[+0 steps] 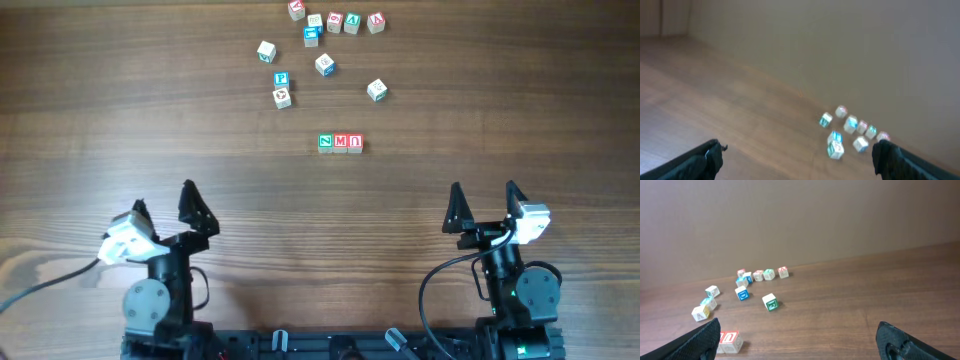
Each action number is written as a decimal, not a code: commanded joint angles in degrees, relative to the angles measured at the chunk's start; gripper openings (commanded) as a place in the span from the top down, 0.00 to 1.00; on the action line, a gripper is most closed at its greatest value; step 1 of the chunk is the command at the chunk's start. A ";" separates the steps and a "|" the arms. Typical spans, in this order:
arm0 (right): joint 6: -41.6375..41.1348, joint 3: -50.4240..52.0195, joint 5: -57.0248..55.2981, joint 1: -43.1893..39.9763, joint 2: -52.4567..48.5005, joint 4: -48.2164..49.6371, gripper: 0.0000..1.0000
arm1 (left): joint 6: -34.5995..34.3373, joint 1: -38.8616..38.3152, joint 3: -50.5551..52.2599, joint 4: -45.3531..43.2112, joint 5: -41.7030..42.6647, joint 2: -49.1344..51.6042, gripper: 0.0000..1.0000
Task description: Form a horizontal line
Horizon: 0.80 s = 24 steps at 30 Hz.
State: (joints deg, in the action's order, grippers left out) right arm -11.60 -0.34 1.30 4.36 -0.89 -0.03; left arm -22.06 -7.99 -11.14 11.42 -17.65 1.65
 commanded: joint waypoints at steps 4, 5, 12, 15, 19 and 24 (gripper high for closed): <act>0.96 0.04 0.70 0.28 0.68 0.20 0.00 | 4.20 1.05 10.34 -9.20 4.13 -1.49 0.00; 0.98 0.04 0.70 0.28 0.68 0.20 0.00 | 5.05 1.14 10.86 -8.87 4.15 -1.49 0.00; 1.01 0.04 0.70 0.28 0.68 0.20 0.00 | 14.12 1.14 10.84 -8.33 4.39 -1.49 0.00; 0.98 0.04 0.72 0.28 0.68 0.20 0.00 | 14.19 1.11 10.84 -8.26 4.55 -1.49 0.00; 0.98 0.04 0.72 0.28 0.68 0.20 0.00 | 14.16 1.09 10.82 -8.44 4.59 -1.49 0.00; 0.96 0.04 0.72 0.28 0.68 0.20 0.00 | 14.16 1.09 10.82 -8.44 4.59 -1.49 0.00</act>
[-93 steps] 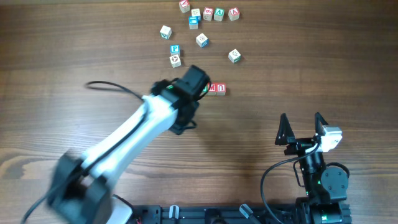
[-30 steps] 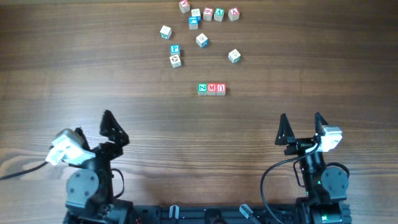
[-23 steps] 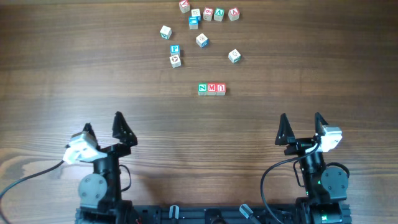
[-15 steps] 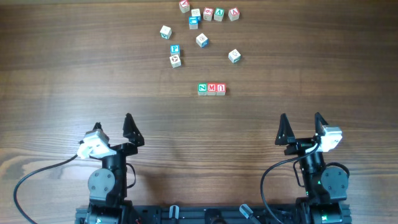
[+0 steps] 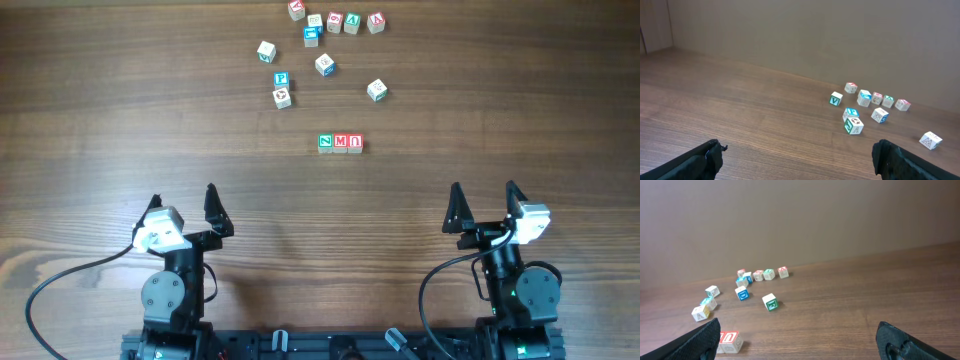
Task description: Form a horizontal line
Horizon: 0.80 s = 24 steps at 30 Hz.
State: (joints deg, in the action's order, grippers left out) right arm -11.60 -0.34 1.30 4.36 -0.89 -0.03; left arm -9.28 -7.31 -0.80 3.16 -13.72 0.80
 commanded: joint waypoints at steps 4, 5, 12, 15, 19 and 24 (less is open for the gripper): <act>0.98 0.04 0.70 0.28 0.68 0.20 0.00 | 1.38 0.42 0.48 -0.20 0.68 -0.63 0.00; 0.98 0.04 0.72 0.28 0.68 0.20 0.00 | 1.38 0.42 0.48 -0.17 0.66 -0.63 0.00; 0.98 0.04 0.72 0.28 0.68 0.20 0.00 | 1.38 0.42 0.48 -0.20 0.68 -0.63 0.00; 0.98 0.04 0.72 0.28 0.70 0.20 0.00 | 1.38 0.42 0.48 -0.20 0.66 -0.63 0.00; 1.01 0.04 0.70 0.28 0.70 0.20 0.00 | 1.38 0.42 0.48 -0.20 0.66 -0.63 0.00; 10.38 0.04 1.03 0.28 0.72 0.00 0.00 | 1.38 0.42 0.48 -0.20 0.66 -0.63 0.00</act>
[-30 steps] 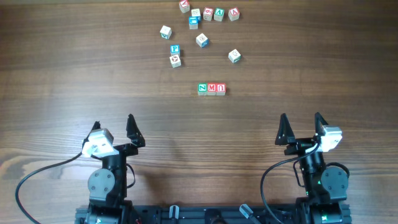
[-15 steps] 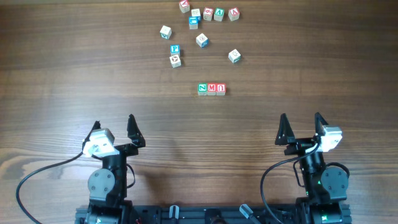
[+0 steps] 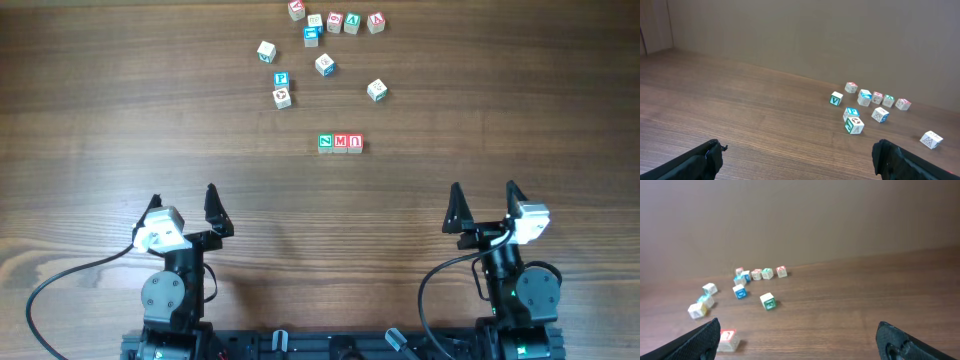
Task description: Form a horizontal line
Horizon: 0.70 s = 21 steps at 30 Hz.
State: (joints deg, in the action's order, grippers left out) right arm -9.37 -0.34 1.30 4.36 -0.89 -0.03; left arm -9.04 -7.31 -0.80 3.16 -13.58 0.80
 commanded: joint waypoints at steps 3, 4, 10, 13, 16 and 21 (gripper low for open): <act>10.86 0.04 1.22 0.28 0.72 -0.04 0.00 | 1.14 0.42 0.48 -0.20 0.52 -0.63 0.00; 10.82 0.04 1.40 0.28 0.72 -0.07 0.00 | 1.14 0.42 0.48 -0.17 0.55 -0.63 0.00; 10.38 0.04 1.73 0.24 0.68 0.04 0.00 | 1.14 0.42 0.48 -0.17 0.52 -0.63 0.00; 10.47 0.04 1.75 0.09 0.68 0.04 0.00 | 1.14 0.42 0.48 -0.20 0.55 -0.63 0.00; 10.47 0.04 1.75 0.09 0.68 0.04 0.00 | 1.14 0.42 0.48 -0.20 0.52 -0.63 0.00; 10.47 0.04 1.75 0.09 0.68 0.04 0.00 | 1.14 0.42 0.48 -0.17 0.52 -0.63 0.00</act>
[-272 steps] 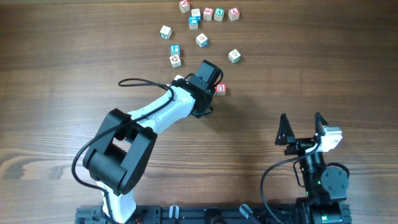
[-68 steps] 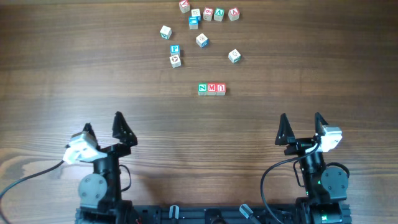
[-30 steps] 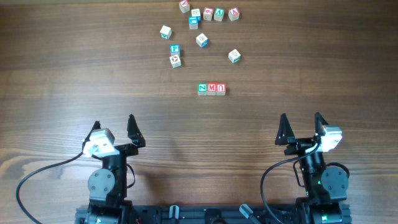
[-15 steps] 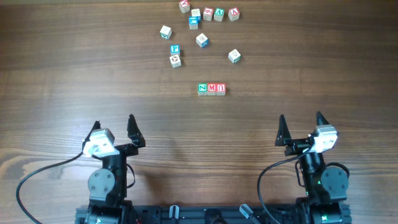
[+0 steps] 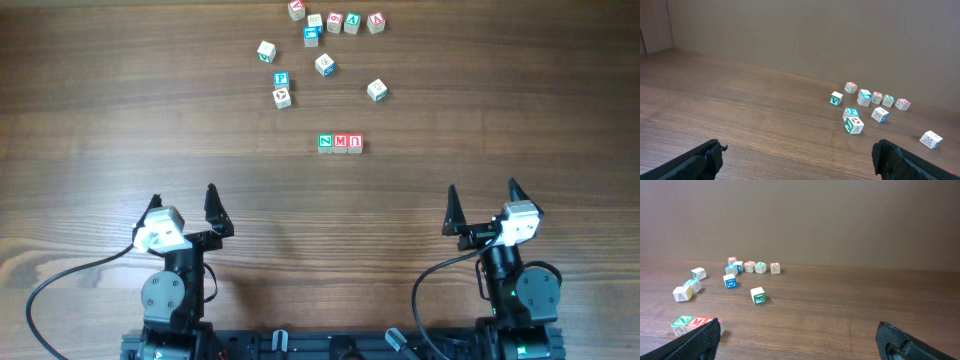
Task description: Form a horizontal line
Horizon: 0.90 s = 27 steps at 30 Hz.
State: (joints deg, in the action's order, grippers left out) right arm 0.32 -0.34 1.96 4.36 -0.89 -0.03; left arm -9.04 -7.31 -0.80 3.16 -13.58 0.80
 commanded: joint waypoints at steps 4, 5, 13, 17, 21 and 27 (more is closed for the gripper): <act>0.79 0.04 1.09 0.09 0.68 0.04 0.00 | 1.14 0.42 0.48 -0.20 0.55 -0.63 0.00; 0.79 0.04 1.09 0.09 0.68 0.04 0.00 | 1.14 0.42 0.48 -0.20 0.52 -0.63 0.00; 0.79 0.04 1.09 0.09 0.68 0.04 0.00 | 1.14 0.46 0.48 -0.17 0.52 -0.63 0.00; 0.79 0.04 1.09 0.09 0.68 0.04 0.00 | 1.14 1.79 0.48 -0.20 0.52 -0.63 0.00; 0.79 0.04 1.09 0.09 0.68 0.04 0.00 | 1.14 3.67 0.48 -0.17 0.52 -0.63 0.00; 0.81 0.04 1.09 0.09 0.68 0.04 0.00 | 1.14 4.87 0.48 -0.20 0.52 -0.63 0.00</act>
State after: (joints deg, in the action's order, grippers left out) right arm 0.34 -0.36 1.96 4.36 -0.89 -0.03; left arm -9.04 -2.96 -0.80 3.16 -13.58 0.80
